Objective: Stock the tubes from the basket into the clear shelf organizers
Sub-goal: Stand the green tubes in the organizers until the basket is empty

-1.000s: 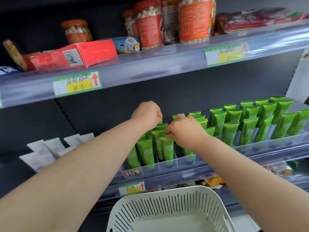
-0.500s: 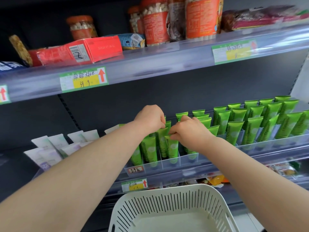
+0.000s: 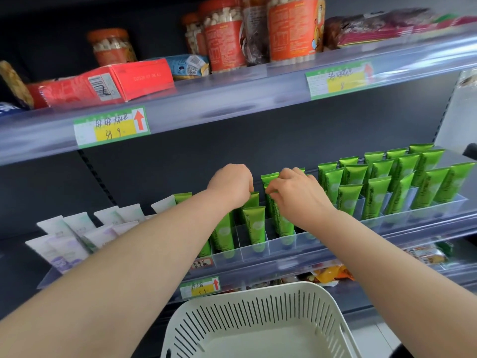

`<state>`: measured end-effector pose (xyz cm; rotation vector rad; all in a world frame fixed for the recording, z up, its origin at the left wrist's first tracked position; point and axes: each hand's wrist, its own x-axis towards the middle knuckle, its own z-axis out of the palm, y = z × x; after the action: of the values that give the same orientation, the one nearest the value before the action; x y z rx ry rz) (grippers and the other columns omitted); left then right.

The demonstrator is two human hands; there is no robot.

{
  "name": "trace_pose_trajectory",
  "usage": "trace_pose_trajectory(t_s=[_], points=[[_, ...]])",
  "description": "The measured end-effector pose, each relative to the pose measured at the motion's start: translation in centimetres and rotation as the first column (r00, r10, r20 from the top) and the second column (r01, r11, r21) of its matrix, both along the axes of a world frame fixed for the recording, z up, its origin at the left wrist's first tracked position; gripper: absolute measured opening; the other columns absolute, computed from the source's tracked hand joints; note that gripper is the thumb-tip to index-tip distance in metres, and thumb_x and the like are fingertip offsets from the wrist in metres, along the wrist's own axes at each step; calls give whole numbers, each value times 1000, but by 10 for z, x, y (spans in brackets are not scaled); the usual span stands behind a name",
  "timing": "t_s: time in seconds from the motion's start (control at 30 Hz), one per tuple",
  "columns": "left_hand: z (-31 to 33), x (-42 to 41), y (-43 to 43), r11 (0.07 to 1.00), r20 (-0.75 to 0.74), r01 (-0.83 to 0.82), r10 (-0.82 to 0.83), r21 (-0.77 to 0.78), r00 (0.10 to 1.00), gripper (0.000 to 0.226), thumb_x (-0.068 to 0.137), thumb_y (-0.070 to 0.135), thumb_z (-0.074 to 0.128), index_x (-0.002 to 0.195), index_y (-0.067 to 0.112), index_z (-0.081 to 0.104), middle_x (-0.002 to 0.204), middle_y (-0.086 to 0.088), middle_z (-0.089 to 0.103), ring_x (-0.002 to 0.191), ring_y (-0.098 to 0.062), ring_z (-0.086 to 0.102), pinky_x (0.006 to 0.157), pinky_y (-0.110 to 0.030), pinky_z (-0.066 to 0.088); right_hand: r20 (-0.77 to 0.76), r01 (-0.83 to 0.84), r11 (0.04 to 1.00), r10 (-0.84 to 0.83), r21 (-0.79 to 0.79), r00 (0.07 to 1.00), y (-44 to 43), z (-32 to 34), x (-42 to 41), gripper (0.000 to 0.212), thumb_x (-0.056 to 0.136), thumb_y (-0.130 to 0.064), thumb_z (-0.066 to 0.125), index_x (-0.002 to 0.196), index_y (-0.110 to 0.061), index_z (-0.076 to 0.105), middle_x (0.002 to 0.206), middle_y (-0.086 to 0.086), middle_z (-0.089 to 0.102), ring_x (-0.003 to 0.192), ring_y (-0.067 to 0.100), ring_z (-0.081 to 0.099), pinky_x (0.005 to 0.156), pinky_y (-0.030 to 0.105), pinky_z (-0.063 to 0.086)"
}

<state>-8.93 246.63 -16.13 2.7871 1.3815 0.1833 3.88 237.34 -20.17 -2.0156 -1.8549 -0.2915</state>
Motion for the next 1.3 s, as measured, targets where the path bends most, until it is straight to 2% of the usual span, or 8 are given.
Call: trace_pose_trajectory(t_s=[0.3, 0.47, 0.6, 0.77, 0.97, 1.1, 1.2, 1.3], points=[[6, 2, 1, 995, 79, -36, 43, -94, 996, 8, 83, 27, 72, 86, 20, 76, 92, 0, 70, 88, -22, 64, 75, -32, 54, 8, -9, 1000, 9, 4, 1000, 3, 4, -1, 27, 95, -25, 48, 118, -27, 60, 115, 1, 51, 109, 24, 46, 83, 40, 41], [9, -4, 9, 996, 137, -87, 91, -35, 986, 9, 84, 17, 70, 89, 23, 75, 99, 0, 69, 93, -24, 64, 78, -33, 54, 25, -5, 1000, 5, -10, 1000, 7, 3, -1, 29, 95, -27, 48, 123, -27, 57, 122, -1, 50, 113, 23, 45, 87, 42, 39], [5, -6, 17, 994, 90, -106, 108, -28, 990, 15, 84, 14, 70, 96, 22, 74, 103, 0, 68, 95, -23, 63, 77, -32, 52, 24, -1, 1000, 2, -26, 1000, 8, 0, -1, 30, 95, -28, 48, 124, -28, 55, 125, -3, 51, 115, 22, 45, 89, 41, 37], [-5, -2, 19, 995, 40, -95, 96, -43, 995, 12, 83, 9, 68, 88, 18, 74, 97, -3, 69, 91, -26, 64, 72, -32, 53, -15, 6, 999, -7, -38, 1000, 9, -3, 4, 30, 96, -28, 45, 125, -27, 55, 127, -2, 51, 116, 21, 45, 90, 42, 37], [-4, 6, 21, 996, 103, -81, 83, -30, 991, 16, 84, 9, 66, 79, 23, 70, 94, -2, 69, 89, -25, 64, 68, -29, 48, -43, 0, 1000, -1, -24, 999, 11, -4, 5, 29, 98, -30, 41, 121, -26, 58, 123, -2, 54, 114, 22, 47, 88, 42, 37], [-4, 9, 23, 992, 60, -95, 99, -78, 993, 8, 86, 16, 68, 89, 20, 73, 97, -2, 69, 93, -25, 64, 69, -30, 48, -56, -9, 1000, 7, -20, 998, 14, -4, 4, 28, 98, -30, 40, 118, -25, 59, 121, -1, 56, 111, 24, 48, 86, 42, 37], [-1, 8, 28, 989, 130, -110, 122, -97, 984, 13, 86, 26, 68, 78, 16, 72, 94, -1, 70, 89, -24, 64, 72, -32, 52, -58, -13, 1000, 12, -17, 998, 16, -5, 3, 28, 98, -30, 39, 118, -24, 59, 120, -1, 57, 110, 24, 49, 85, 41, 37], [2, 4, 34, 990, 188, -129, 136, -51, 973, 12, 87, 17, 65, 77, 19, 72, 99, 1, 70, 91, -23, 64, 72, -30, 50, -64, -16, 1000, 15, -22, 998, 18, -5, 2, 29, 98, -30, 39, 119, -24, 58, 119, -1, 57, 110, 24, 49, 86, 42, 37]])
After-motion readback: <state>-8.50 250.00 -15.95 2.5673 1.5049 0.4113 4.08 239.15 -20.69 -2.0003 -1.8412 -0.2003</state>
